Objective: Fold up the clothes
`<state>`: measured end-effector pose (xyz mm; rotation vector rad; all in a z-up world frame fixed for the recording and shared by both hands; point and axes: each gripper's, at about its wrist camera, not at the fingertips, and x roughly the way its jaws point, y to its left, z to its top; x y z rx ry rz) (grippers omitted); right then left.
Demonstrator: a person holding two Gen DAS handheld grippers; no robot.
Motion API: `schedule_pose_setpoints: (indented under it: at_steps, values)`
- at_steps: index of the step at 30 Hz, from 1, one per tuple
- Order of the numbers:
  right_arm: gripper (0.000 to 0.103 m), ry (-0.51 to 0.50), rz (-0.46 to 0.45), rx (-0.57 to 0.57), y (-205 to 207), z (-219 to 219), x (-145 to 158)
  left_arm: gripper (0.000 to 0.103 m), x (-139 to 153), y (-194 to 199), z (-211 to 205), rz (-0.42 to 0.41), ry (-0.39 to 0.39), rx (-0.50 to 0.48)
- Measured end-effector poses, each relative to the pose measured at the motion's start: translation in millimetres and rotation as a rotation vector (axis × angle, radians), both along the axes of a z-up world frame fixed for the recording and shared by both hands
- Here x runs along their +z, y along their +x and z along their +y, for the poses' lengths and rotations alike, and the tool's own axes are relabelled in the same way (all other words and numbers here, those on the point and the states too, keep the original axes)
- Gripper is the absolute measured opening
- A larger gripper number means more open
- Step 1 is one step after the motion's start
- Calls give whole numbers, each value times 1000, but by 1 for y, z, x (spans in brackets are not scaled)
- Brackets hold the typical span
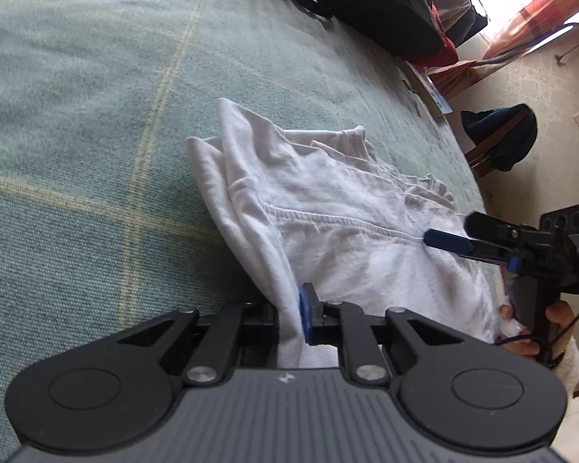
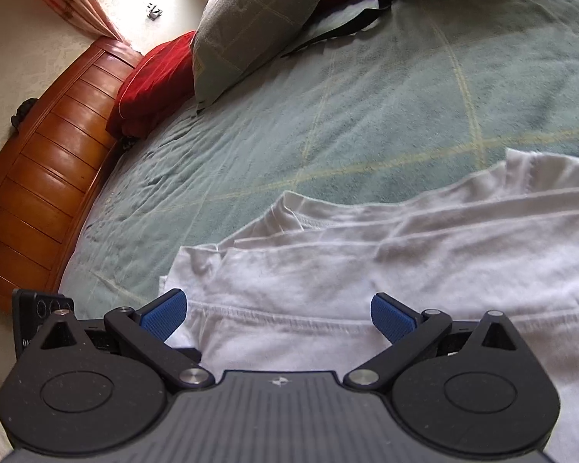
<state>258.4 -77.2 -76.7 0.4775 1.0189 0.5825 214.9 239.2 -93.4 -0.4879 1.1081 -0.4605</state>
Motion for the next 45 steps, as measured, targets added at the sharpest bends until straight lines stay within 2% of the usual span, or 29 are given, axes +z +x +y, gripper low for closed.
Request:
schedule_pose_setpoints:
  at_steps: [5, 8, 14, 19, 27, 32, 39, 45]
  values:
    - [103, 23, -15, 4, -18, -21, 8, 12, 12, -7, -15, -48, 108, 3]
    - [103, 37, -47, 7, -25, -32, 18, 7, 21, -9, -23, -50, 160, 17]
    - [103, 64, -125, 35, -40, -52, 35, 6, 46, -13, -43, -73, 256, 22]
    - [103, 102, -167, 49, -49, -71, 38, 6, 74, -19, -64, -111, 291, 0]
    - [103, 162, -208, 35, -61, -108, 38, 6, 110, -21, -108, -139, 334, -51]
    - [103, 186, -225, -5, -70, -134, 35, 6, 123, -19, -141, -144, 324, -90]
    - [103, 220, -225, -81, -79, -165, 28, 6, 131, -6, -191, -143, 310, -156]
    - [103, 218, -237, -109, -89, -178, 27, 6, 118, 12, -222, -113, 297, -168]
